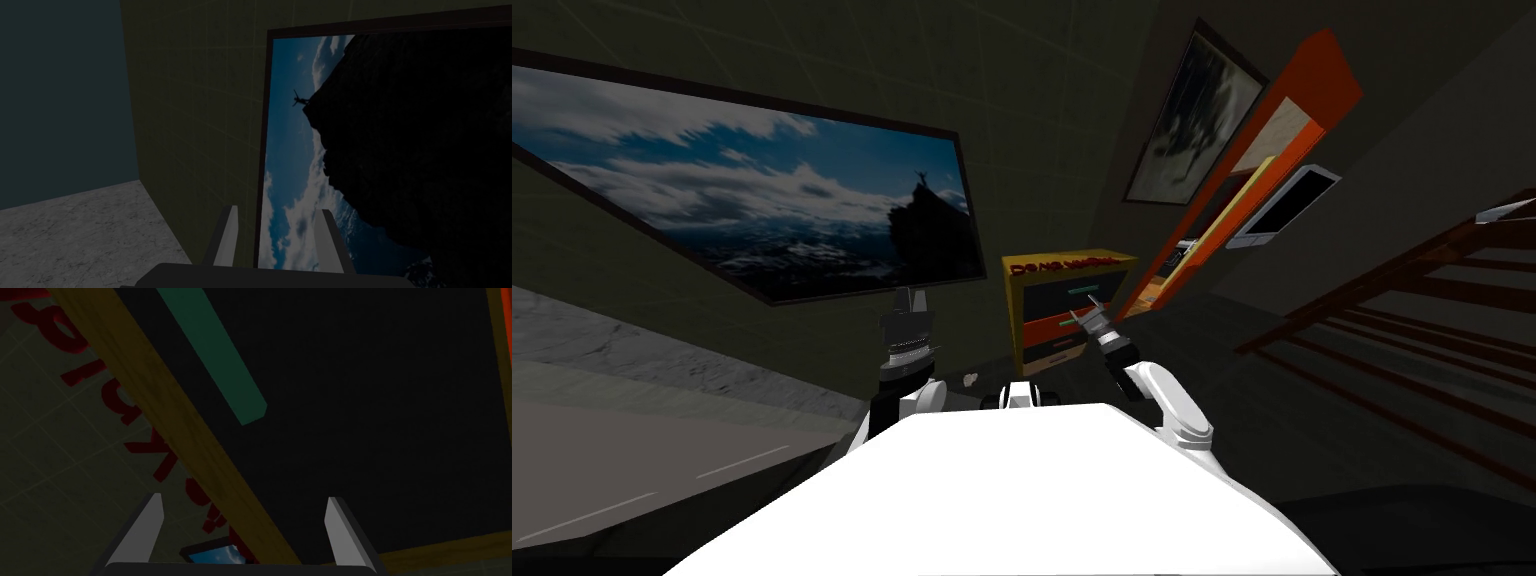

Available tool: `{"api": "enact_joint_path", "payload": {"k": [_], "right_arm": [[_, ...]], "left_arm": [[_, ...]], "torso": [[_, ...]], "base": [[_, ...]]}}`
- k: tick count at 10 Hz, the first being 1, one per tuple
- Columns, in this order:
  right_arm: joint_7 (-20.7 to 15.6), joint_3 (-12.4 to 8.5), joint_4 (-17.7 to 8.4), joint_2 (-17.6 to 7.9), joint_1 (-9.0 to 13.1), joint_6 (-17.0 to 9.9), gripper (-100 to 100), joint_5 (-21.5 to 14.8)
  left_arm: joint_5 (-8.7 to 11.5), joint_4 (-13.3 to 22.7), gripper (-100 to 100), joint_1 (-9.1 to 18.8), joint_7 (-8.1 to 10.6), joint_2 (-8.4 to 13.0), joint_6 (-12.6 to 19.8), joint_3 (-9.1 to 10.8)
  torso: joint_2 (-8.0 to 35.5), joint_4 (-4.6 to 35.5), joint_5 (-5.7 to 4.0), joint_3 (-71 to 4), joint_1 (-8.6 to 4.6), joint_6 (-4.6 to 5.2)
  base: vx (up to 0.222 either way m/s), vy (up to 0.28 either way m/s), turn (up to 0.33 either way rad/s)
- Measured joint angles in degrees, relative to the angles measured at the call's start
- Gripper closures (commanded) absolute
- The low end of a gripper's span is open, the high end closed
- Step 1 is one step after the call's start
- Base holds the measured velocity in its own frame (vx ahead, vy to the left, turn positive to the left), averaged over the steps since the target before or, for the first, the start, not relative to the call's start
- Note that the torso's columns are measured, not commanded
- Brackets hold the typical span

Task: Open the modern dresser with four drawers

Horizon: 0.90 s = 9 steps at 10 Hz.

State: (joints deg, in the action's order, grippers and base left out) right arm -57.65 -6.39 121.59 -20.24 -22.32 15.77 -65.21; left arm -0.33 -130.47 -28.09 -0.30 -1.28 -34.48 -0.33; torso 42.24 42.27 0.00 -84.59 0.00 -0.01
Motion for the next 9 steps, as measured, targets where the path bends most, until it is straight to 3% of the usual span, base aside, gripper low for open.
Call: {"api": "enact_joint_path", "payload": {"k": [7, 9], "right_arm": [[-10.76, -0.39, -2.69, -3.2, 1.46, -2.08, -100, -9.87], [-12.28, -0.22, -3.04, -4.36, 1.84, -3.07, -100, -12.17]], "left_arm": [[0.0, 0.0, 0, 0.0, 0.0, 0.0, 0.0, 0.0], [0.0, 0.0, 0, 0.0, 0.0, 0.0, 0.0, 0.0]], "torso": [[0.06, 0.01, 0.0, 0.03, 0.0, 0.01], [0.08, 0.02, 0.0, 0.05, 0.01, 0.01]], "base": [[0.042, -0.01, 0.063], [0.022, -0.006, 0.04]]}}
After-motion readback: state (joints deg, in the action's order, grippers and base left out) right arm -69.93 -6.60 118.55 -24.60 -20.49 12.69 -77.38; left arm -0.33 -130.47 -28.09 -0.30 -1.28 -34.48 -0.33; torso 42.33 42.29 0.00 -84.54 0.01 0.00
